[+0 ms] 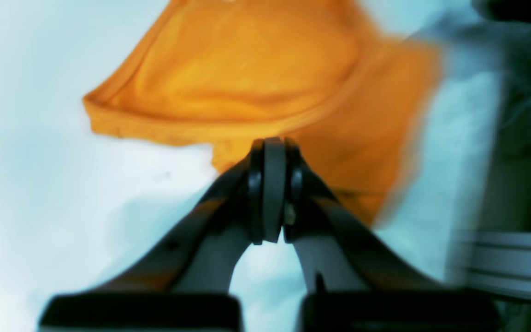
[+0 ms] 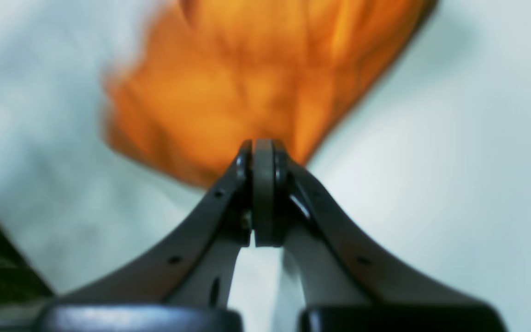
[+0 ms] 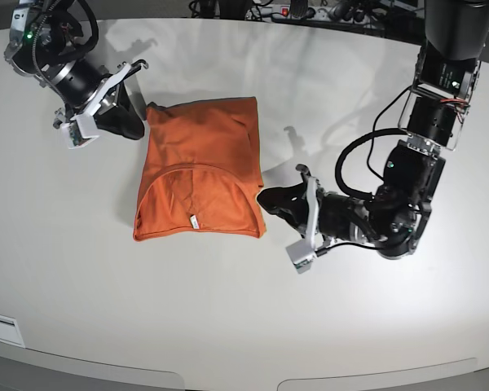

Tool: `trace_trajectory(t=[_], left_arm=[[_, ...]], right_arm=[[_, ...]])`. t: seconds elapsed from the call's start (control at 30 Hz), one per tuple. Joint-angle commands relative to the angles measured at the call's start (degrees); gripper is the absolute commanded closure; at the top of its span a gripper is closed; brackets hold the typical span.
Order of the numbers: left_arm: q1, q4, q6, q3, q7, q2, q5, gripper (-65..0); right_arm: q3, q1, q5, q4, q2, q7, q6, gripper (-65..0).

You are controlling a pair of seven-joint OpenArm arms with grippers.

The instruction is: Fold the T-shirt properly

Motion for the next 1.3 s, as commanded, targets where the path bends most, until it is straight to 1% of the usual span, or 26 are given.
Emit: trace_trajectory(t=[0.0, 0.03, 0.07, 0.23, 0.3, 0.4, 0.5, 0.53, 0.63, 0.7, 0.83, 1.0, 1.07, 1.13, 1.23, 1.27], left_arm=[[-1.5, 0.9, -0.4, -2.6, 1.9, -1.0, -5.2, 0.0], [-0.8, 0.9, -0.4, -4.9, 4.5, -1.2, -8.9, 0.0], [0.2, 0.9, -0.4, -7.4, 5.8, -1.2, -11.4, 0.0], [8.2, 2.8, -0.4, -18.3, 5.8, -1.2, -11.4, 0.0], [11.8, 5.4, 1.0, -21.7, 5.8, -1.2, -11.4, 0.0], [18.0, 12.8, 2.8, -27.0, 5.8, -1.4, -11.4, 0.0], [25.1, 22.9, 2.8, -31.2, 5.8, -2.9, -11.4, 0.0], [27.8, 26.6, 2.8, -32.5, 5.8, -3.4, -11.4, 0.0], [36.6, 38.8, 2.2, -36.7, 5.8, -4.5, -11.4, 0.0], [42.9, 45.9, 1.9, -39.9, 5.8, -4.5, -11.4, 0.0], [56.1, 56.0, 2.0, -46.9, 5.8, -4.3, -11.4, 0.0], [72.0, 56.2, 2.0, -53.5, 5.8, -4.3, -11.4, 0.0], [77.7, 56.2, 2.9, -55.4, 5.8, -4.3, -11.4, 0.0], [83.8, 56.2, 3.1, -57.1, 5.8, -4.3, -11.4, 0.0], [92.3, 56.2, 2.9, -58.5, 5.8, -4.1, -11.4, 0.0], [94.9, 56.2, 2.3, -58.5, 5.8, -3.8, -11.4, 0.0]], right_arm=[[1.6, -0.2, 3.0, 1.8, 0.5, 0.7, 0.6, 0.0], [3.0, -0.2, 5.4, 2.4, 0.5, -0.7, 0.6, 0.0], [4.4, -0.2, 7.8, 2.9, 0.5, -2.3, 0.6, 0.0], [11.8, -0.4, 23.0, 3.2, 0.5, -11.8, 0.6, 0.0], [15.1, -1.0, 28.8, 3.2, 0.5, -15.6, 0.6, 0.0], [20.2, -3.1, 36.5, 3.4, 0.5, -21.4, 0.6, 0.0], [25.1, -7.0, 36.5, 4.3, 0.3, -25.8, 0.6, 0.0], [26.9, -8.4, 36.5, 5.0, 0.1, -26.6, 0.6, 0.0], [32.5, -13.0, 36.5, 7.1, -1.2, -26.8, 0.6, 0.0], [35.5, -16.1, 36.5, 8.1, -1.9, -27.0, 0.6, 0.0], [39.0, -21.9, 36.5, 10.1, -3.4, -30.0, 0.6, 0.0], [39.5, -29.8, 36.5, 10.4, -5.3, -30.9, 0.6, 0.0], [39.5, -32.9, 36.5, 10.4, -6.2, -31.9, 0.6, 0.0], [39.5, -36.1, 36.5, 10.4, -7.1, -33.4, 0.6, 0.0], [39.4, -40.2, 36.5, 10.3, -8.7, -33.4, 0.6, 0.0], [39.3, -41.4, 36.5, 9.9, -9.1, -33.4, 0.6, 0.0]])
